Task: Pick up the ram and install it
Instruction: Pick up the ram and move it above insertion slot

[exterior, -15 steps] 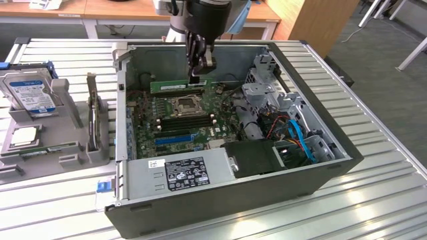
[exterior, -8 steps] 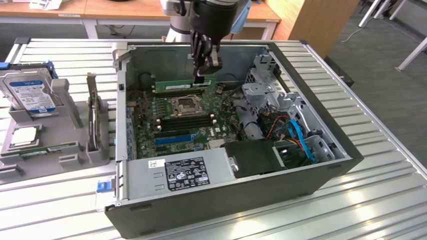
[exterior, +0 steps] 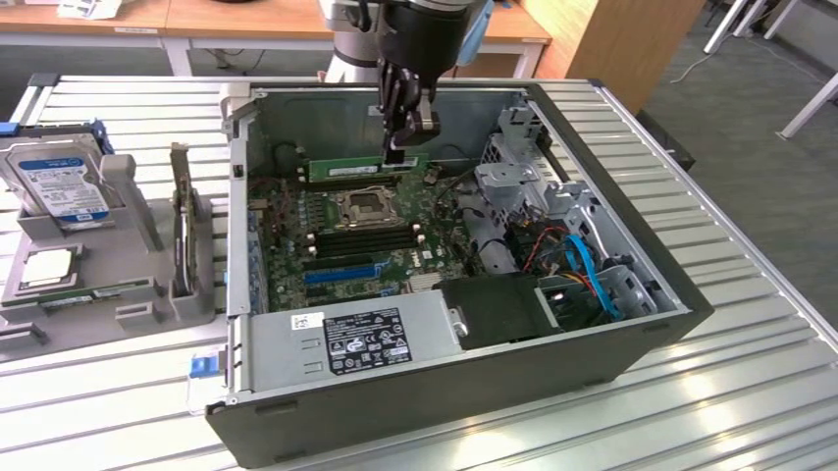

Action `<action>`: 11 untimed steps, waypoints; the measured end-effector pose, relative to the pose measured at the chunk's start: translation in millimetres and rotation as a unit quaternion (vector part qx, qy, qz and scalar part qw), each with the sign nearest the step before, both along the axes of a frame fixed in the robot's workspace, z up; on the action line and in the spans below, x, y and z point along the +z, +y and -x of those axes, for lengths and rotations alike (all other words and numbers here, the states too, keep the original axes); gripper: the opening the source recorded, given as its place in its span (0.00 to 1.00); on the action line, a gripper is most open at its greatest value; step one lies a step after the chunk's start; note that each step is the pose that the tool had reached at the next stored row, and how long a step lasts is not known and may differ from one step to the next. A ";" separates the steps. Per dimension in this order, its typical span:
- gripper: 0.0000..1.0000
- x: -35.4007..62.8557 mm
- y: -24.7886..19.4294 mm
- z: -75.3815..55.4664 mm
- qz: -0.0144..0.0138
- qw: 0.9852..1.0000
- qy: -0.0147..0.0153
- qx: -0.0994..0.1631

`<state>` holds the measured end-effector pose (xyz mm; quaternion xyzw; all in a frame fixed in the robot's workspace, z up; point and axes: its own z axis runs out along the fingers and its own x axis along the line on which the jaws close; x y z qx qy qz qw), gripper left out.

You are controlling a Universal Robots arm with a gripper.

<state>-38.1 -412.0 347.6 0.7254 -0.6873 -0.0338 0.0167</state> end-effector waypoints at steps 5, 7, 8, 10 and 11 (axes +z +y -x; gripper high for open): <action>0.11 -0.4 0.0 0.0 0.000 1.000 0.000 -0.007; 0.11 -0.4 0.0 0.0 0.000 1.000 0.000 -0.007; 0.11 -0.5 0.0 0.0 0.000 1.000 0.000 -0.007; 0.11 -2.5 0.0 0.0 0.000 1.000 0.000 -0.007; 0.11 -3.9 0.0 0.0 0.000 1.000 0.000 -0.007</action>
